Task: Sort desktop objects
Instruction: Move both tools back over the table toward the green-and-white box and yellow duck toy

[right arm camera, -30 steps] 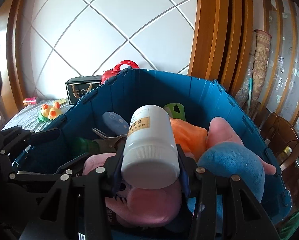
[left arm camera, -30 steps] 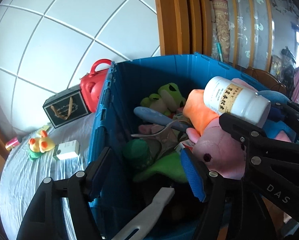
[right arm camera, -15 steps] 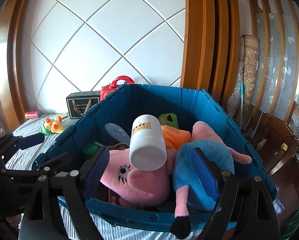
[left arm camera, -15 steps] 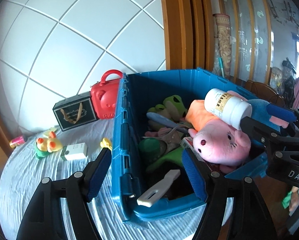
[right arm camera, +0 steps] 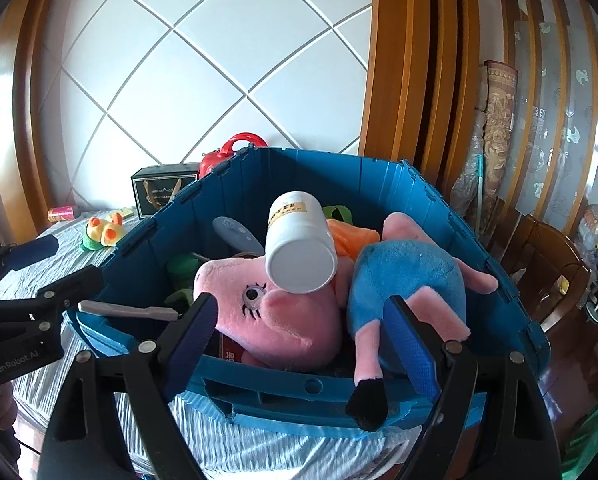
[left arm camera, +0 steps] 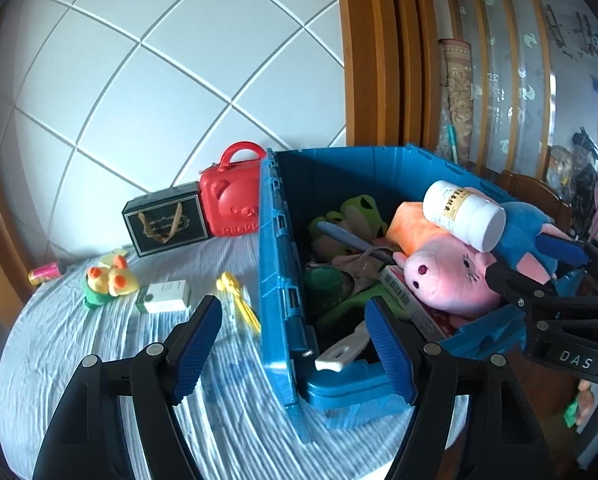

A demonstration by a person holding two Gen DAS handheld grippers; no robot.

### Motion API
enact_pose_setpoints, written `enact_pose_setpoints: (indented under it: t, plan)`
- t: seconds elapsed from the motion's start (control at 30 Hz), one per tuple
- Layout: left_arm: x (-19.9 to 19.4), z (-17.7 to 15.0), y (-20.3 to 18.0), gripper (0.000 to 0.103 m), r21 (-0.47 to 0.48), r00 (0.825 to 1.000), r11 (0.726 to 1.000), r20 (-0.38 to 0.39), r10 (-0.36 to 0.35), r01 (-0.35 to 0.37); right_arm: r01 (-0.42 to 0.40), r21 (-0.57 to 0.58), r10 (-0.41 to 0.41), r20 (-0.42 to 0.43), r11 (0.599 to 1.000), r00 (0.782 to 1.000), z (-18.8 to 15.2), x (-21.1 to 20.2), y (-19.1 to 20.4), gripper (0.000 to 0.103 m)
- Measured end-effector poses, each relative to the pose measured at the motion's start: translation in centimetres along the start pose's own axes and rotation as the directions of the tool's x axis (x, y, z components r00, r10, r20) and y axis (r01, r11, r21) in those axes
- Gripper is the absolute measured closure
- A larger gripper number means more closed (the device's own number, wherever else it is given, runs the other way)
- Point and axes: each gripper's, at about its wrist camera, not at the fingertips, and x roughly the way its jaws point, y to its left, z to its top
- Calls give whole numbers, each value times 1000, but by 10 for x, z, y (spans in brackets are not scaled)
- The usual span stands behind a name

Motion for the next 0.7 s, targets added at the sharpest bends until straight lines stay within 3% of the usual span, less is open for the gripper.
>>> enact_pose_setpoints:
  t: [0.4,0.6,0.7]
  plan:
    - [-9,-10,59,28,-71,998,995,-8,67,-68,-83,-17,85,82,996,993,15,-8,46,17]
    - [-14,-14,97,29,-79,997,994,-13,72,-73,-100,-36,103,104,994,989,22,-15,87,7]
    - [-15,-16,121,29,-78,997,994,-18,73,-74,-110,-44,115,114,993,987,26,-18,114,7]
